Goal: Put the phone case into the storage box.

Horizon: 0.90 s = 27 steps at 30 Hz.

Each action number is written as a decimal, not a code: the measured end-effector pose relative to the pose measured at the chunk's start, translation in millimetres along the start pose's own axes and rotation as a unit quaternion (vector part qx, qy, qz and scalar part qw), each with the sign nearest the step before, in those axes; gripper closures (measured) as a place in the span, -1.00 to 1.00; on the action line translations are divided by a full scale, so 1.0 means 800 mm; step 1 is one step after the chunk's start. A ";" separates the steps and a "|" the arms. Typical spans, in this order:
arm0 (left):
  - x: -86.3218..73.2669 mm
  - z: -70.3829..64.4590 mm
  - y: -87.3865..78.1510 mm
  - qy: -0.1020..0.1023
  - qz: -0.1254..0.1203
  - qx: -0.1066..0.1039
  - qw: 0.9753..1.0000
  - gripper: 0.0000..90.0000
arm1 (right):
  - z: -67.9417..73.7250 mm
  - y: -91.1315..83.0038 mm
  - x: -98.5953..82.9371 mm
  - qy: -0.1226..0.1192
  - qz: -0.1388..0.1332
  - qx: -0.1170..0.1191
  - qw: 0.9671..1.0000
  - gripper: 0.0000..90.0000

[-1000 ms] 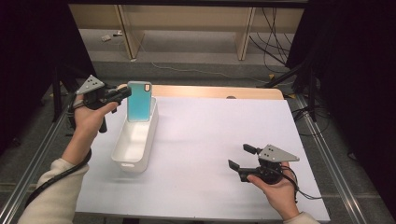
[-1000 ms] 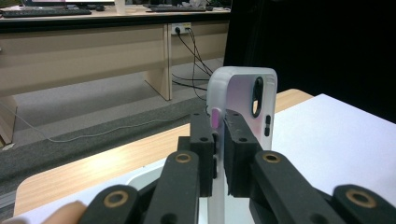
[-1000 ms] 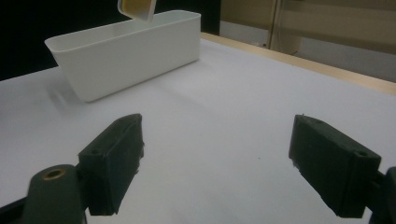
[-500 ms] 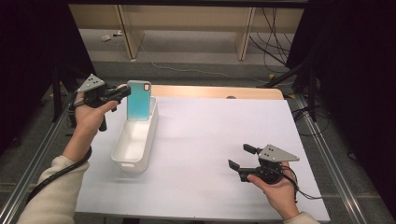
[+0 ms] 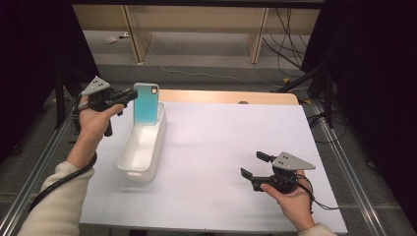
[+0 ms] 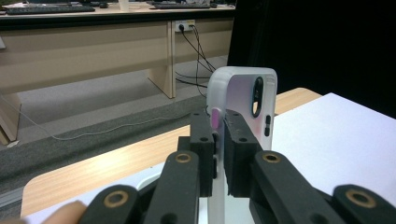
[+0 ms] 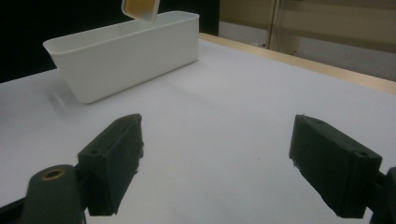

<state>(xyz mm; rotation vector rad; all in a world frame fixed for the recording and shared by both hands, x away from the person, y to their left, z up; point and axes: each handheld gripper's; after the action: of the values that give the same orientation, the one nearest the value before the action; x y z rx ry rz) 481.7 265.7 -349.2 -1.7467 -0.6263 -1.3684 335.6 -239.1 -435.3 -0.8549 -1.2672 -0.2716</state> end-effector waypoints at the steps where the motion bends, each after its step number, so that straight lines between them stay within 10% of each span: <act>1: 0.000 0.000 0.000 -0.001 0.000 0.000 1.000 0.85 | 0.001 0.002 -0.001 0.008 -0.005 0.005 1.000 -0.59; 27: 0.004 0.006 0.013 0.003 0.001 -0.001 1.000 0.85 | 0.001 0.000 0.000 0.015 -0.010 0.004 1.000 -0.60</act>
<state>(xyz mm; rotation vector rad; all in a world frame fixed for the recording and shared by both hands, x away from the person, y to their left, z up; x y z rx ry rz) 493.1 264.0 -349.7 -1.7434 -0.6199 -1.3738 335.2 -238.7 -435.4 -0.8282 -1.2491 -0.2945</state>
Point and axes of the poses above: each handheld gripper's, and its own axes: y roughly forward along the jaws, x roughly out of its top, z roughly to its left, and after that the axes turned 3 degrees about z, right-handed
